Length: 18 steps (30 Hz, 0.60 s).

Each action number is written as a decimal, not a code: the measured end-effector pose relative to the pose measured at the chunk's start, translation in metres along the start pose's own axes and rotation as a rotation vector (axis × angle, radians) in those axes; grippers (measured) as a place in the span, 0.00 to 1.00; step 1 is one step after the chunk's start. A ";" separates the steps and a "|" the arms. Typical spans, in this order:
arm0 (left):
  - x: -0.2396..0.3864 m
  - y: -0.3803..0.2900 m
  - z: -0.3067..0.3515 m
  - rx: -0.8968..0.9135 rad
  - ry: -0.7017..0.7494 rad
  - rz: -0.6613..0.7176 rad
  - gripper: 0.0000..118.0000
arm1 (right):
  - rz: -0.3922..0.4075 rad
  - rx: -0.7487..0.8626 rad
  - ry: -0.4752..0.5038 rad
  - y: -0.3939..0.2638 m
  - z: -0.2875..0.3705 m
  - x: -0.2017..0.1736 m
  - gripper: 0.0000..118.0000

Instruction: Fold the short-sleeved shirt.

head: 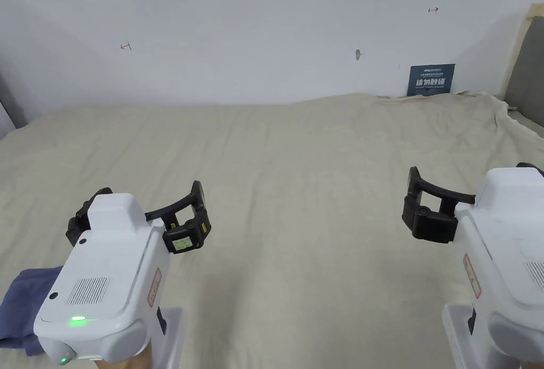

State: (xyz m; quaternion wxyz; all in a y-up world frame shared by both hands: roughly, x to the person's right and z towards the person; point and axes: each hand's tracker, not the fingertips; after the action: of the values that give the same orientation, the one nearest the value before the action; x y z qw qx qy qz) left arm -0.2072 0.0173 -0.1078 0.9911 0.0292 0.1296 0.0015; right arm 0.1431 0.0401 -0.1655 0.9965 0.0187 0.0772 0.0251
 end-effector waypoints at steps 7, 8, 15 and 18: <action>0.000 0.001 0.001 0.002 0.000 0.001 1.00 | 0.006 -0.002 0.002 -0.006 -0.003 0.005 0.98; 0.000 0.001 0.001 0.003 -0.001 0.002 1.00 | 0.005 -0.003 0.001 -0.006 -0.003 0.005 0.98; 0.000 0.001 0.001 0.001 -0.001 0.003 1.00 | 0.009 -0.004 0.001 -0.004 -0.002 0.004 0.98; 0.000 0.000 0.001 0.000 0.000 0.002 1.00 | 0.011 -0.003 0.002 -0.003 -0.001 0.003 0.98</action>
State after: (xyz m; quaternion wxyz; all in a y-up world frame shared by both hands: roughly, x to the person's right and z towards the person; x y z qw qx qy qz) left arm -0.2073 0.0177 -0.1071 0.9911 0.0294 0.1295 0.0023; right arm 0.1462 0.0372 -0.1671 0.9963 0.0175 0.0780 0.0307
